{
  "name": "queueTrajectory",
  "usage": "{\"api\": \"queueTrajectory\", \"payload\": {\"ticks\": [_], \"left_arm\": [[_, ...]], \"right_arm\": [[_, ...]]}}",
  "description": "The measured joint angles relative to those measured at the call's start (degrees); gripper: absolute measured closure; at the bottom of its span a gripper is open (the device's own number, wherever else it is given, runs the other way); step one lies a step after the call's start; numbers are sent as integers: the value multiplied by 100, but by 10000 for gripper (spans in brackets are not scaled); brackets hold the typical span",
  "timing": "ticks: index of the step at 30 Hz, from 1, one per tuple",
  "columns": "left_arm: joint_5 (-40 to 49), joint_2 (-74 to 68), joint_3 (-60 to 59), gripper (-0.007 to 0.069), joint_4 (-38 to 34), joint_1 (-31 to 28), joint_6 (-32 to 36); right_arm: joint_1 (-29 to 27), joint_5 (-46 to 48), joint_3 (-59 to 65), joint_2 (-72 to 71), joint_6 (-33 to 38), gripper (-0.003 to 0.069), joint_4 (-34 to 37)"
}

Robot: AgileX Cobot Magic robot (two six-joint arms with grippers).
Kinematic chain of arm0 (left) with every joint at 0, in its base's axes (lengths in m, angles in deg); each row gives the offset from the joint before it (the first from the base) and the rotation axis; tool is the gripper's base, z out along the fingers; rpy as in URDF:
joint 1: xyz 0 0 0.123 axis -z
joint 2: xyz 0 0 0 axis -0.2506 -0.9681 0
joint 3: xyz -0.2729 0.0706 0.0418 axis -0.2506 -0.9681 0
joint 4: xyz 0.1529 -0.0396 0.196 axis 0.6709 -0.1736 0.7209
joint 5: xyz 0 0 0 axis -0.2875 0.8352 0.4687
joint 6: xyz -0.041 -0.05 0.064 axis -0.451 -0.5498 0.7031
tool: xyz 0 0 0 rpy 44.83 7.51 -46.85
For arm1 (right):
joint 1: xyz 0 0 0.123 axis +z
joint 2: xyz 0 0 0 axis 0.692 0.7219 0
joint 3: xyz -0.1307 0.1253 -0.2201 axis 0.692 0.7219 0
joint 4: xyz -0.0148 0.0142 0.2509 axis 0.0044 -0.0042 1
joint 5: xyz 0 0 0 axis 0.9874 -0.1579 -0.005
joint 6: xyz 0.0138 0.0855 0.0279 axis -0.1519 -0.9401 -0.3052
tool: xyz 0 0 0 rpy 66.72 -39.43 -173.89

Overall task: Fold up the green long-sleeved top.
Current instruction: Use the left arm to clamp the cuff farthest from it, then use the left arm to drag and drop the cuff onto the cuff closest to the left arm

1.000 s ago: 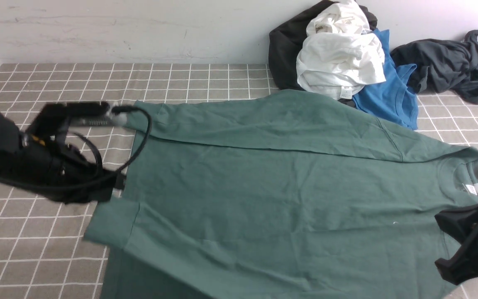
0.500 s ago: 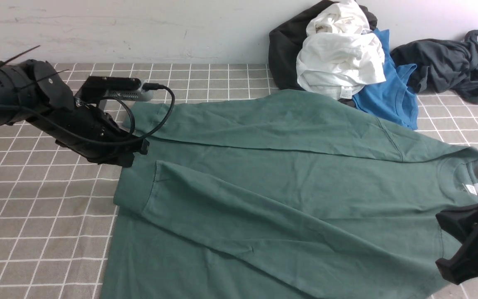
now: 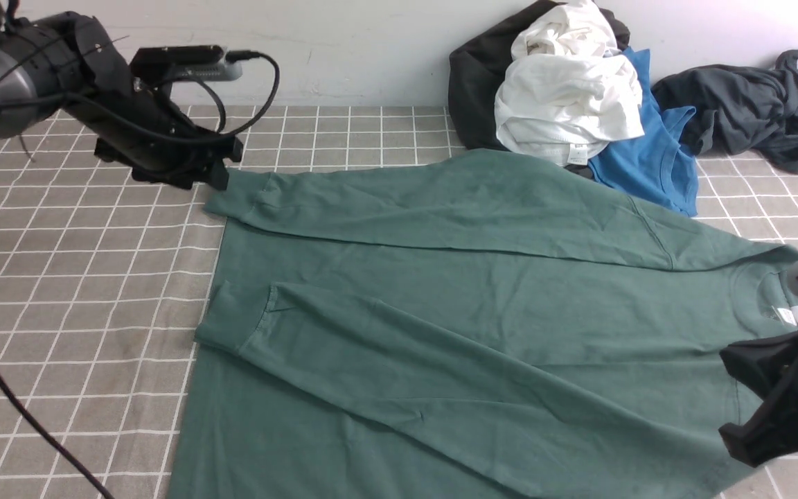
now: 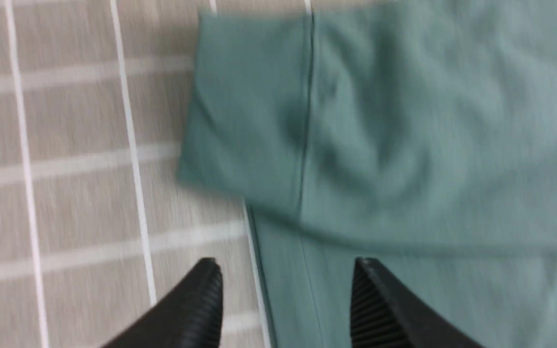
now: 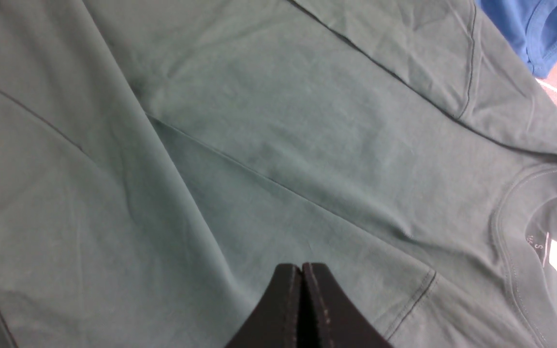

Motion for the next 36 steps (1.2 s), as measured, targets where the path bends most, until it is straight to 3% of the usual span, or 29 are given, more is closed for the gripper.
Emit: {"api": "queueTrajectory", "payload": {"ticks": [9,11,15,17,24,27,31,36], "left_arm": [[-483,-1193,835,278,182,-49,-722],[-483,-1307,895,321,182,-51,-691],[-438,-1395,913,549,-13,-76,-160],[-291,-1395,960,604,-188,-89,139],[1167,-946,1360,613,-291,-88,403],[2269,-367,1459,613,-296,-32,458],[2548,227,1191,613,-50,121,495],[2629,1047,-166,613,363,269,354]], "right_arm": [[0,-59,0,287,0,669,118],[0,-59,0,287,0,669,123],[0,-59,0,287,0,669,134],[0,-59,0,287,0,669,134],[0,-59,0,287,0,669,152],[0,-59,0,287,0,669,199],[0,-52,0,287,0,669,259],[0,-1,0,196,0,669,259]]}}
